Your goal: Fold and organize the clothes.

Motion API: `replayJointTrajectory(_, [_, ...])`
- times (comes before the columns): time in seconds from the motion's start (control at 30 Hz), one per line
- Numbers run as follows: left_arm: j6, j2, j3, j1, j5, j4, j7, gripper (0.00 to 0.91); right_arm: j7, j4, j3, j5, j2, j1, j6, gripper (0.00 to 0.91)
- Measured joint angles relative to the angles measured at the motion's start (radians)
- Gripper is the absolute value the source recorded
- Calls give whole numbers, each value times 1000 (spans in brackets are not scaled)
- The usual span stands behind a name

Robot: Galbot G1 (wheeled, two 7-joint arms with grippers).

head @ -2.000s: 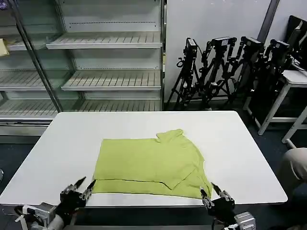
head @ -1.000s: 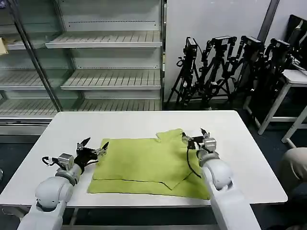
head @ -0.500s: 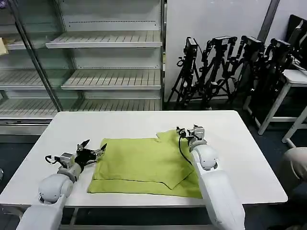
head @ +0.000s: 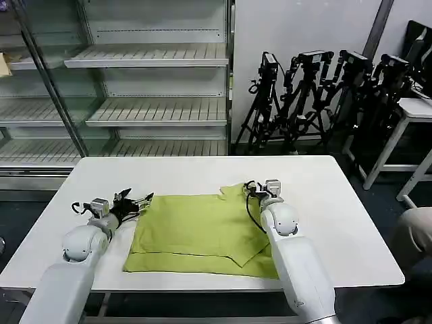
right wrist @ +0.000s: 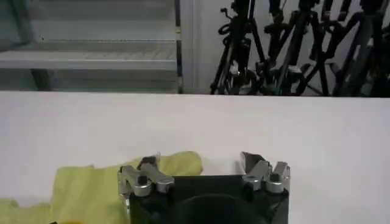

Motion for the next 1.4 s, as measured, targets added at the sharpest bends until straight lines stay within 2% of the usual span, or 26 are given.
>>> replayJointTrajectory(0.07, [19,-3,7,-10,2,7,-3,907,1,-3,-2,2,2,0,0,907])
replayJointTrajectory(0.1, [28,-4,10,-13,3,9,-5,877,1,-4,-2,3,4,-1,0,695])
replayJointTrajectory(0.13, [38,-4,11,-15,6,10,-7,665,1,-5,-2,3,5,-1,0,343])
replayJointTrajectory(0.17, [48,-3,12,-17,8,11,-8,564,2,-6,-2,4,7,-1,0,191])
replayJointTrajectory(0.2, [56,-2,14,-18,10,11,-9,282,2,-9,-2,4,9,0,0,30])
replayJointTrajectory(0.23, [63,1,14,-18,12,11,-8,212,1,-11,-2,5,11,0,0,0])
replayJointTrajectory(0.27, [71,3,14,-18,15,11,-8,71,1,-13,-2,5,12,1,0,0])
replayJointTrajectory(0.3, [77,6,14,-18,16,11,-8,20,0,-15,-3,6,12,1,0,0])
replayJointTrajectory(1.03, [129,0,12,-5,17,1,36,20,-16,-19,4,17,18,0,0,0])
replayJointTrajectory(1.4, [142,10,-10,21,-19,-46,15,20,-33,43,-4,22,-12,-27,-2,0])
